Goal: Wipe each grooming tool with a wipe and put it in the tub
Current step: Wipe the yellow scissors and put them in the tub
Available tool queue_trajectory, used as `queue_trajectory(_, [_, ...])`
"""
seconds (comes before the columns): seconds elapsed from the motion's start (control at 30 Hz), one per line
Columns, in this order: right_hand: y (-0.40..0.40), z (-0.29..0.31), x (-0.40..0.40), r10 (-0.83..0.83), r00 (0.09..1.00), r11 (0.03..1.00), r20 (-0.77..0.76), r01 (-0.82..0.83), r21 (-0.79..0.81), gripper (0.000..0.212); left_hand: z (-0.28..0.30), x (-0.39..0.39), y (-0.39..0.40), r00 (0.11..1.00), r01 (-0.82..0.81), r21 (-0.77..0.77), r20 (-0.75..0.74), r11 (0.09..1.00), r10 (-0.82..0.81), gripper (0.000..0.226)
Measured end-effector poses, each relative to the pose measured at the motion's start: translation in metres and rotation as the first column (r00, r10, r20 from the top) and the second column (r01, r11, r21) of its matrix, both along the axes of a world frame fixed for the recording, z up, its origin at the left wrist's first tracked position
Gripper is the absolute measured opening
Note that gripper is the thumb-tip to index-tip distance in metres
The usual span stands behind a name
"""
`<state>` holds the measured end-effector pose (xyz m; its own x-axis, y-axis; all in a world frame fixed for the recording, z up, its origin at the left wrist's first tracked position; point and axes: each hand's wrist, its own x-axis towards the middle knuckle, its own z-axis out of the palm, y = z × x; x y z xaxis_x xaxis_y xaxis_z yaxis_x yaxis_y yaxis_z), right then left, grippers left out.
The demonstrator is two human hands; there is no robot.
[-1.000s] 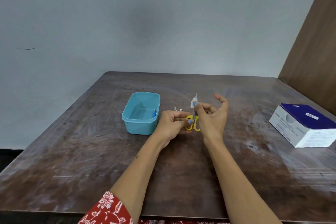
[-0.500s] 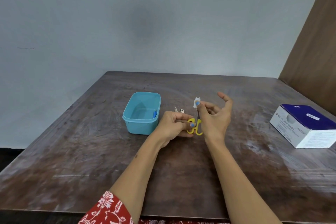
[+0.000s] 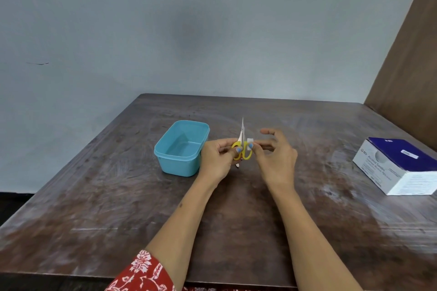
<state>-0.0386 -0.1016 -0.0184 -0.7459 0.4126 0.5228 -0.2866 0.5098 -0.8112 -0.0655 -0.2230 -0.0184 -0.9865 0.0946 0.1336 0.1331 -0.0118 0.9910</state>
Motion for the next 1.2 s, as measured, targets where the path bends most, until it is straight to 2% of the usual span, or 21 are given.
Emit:
queue_trajectory(0.1, [0.0, 0.0, 0.0, 0.012, 1.0, 0.997, -0.004, -0.012, 0.079, 0.017, -0.001, 0.0, 0.0, 1.0, 0.012, -0.008, -0.012, 1.0, -0.012, 0.024])
queue_trajectory(0.2, [-0.002, 0.001, 0.001, 0.023, 1.0, 0.99, -0.019, -0.02, 0.137, 0.016, 0.0, 0.003, 0.001, 0.998, 0.04, -0.033, -0.036, 0.999, -0.041, 0.022])
queue_trajectory(0.37, [-0.001, 0.001, 0.002, 0.028, 0.999, 0.997, 0.032, -0.03, 0.07, 0.015, 0.003, 0.004, -0.001, 0.996, 0.019, 0.035, -0.085, 0.999, -0.016, 0.024])
queue_trajectory(0.67, [-0.002, -0.001, 0.002, -0.013, 1.0, 0.996, 0.014, 0.012, 0.085, 0.017, -0.001, 0.001, 0.004, 0.994, 0.015, 0.058, -0.111, 0.998, -0.008, 0.022])
queue_trajectory(0.77, [-0.001, 0.0, 0.001, -0.059, 0.998, 0.997, -0.003, 0.059, 0.043, 0.017, 0.001, 0.0, 0.005, 0.989, -0.091, -0.045, -0.122, 0.995, 0.085, 0.039])
queue_trajectory(0.9, [-0.002, 0.001, 0.001, -0.086, 0.996, 0.996, -0.005, 0.086, 0.025, 0.017, 0.002, -0.005, 0.003, 0.988, -0.142, -0.054, -0.067, 0.988, 0.138, 0.061])
queue_trajectory(1.2, [-0.003, 0.001, 0.001, -0.089, 0.996, 0.996, -0.004, 0.089, 0.025, 0.017, 0.0, -0.021, 0.003, 0.976, -0.216, -0.092, -0.033, 0.972, 0.214, 0.068])
